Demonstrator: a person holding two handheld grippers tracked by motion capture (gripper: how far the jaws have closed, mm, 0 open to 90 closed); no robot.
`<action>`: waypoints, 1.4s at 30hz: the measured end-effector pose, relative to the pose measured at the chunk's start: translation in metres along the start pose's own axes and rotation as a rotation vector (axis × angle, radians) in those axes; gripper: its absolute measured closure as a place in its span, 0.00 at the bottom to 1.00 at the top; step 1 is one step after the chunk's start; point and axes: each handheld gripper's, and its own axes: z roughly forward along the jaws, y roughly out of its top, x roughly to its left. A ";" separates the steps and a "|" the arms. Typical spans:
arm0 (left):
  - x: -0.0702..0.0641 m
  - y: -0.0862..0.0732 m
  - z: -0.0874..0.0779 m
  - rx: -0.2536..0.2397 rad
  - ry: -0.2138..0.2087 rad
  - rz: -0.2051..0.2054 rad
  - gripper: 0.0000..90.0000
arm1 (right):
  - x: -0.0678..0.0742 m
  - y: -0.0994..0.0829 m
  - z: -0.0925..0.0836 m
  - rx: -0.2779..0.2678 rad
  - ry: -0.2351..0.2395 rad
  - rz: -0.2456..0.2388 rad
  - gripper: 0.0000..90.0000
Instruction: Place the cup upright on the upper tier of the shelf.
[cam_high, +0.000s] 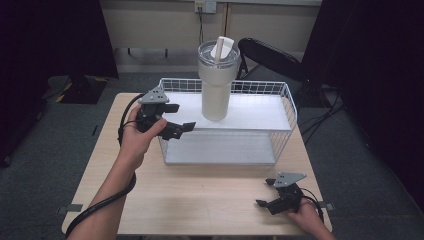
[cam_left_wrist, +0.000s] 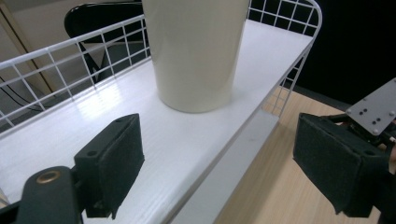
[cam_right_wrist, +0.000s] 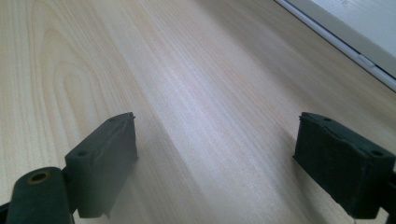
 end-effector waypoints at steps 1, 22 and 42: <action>0.000 -0.001 -0.001 -0.002 0.000 -0.001 0.17 | 0.000 0.000 0.000 0.000 0.000 0.000 0.14; -0.006 -0.030 -0.016 0.016 0.001 -0.005 0.17 | 0.000 0.000 0.000 0.003 0.002 0.001 0.14; -0.007 -0.070 -0.024 0.045 -0.005 -0.033 0.17 | 0.000 0.000 0.000 0.003 0.002 0.001 0.14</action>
